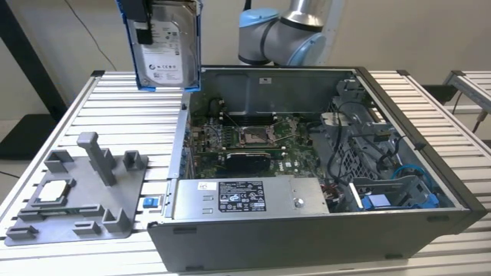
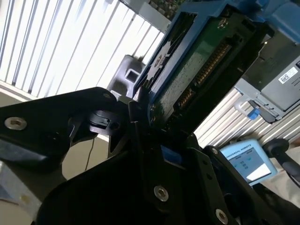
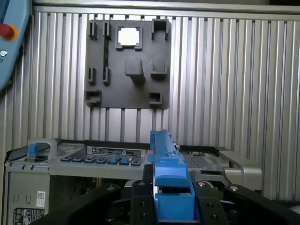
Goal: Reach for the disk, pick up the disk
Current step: 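Pick up the disk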
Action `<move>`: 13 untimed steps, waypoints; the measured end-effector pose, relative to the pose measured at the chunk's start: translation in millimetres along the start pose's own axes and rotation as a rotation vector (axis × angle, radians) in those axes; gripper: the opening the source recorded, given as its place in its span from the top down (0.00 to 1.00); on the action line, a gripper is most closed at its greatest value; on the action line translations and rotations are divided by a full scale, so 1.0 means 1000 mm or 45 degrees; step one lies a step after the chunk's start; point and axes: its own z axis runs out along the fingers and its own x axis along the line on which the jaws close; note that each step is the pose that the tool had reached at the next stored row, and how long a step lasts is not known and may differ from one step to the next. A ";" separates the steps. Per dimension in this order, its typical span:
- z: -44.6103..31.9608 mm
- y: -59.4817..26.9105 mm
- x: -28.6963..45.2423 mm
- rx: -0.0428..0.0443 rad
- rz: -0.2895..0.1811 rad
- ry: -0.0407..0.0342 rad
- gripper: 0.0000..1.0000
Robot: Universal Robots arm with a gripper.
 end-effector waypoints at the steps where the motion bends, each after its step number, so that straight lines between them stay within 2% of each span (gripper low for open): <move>1: 0.0000 -0.0023 0.0000 0.000 0.000 -0.0005 1.00; 10: 0.0004 -0.0414 0.0008 0.005 0.000 -0.0044 1.00; 13: -0.0006 -0.0550 0.0011 0.005 -0.001 -0.0205 1.00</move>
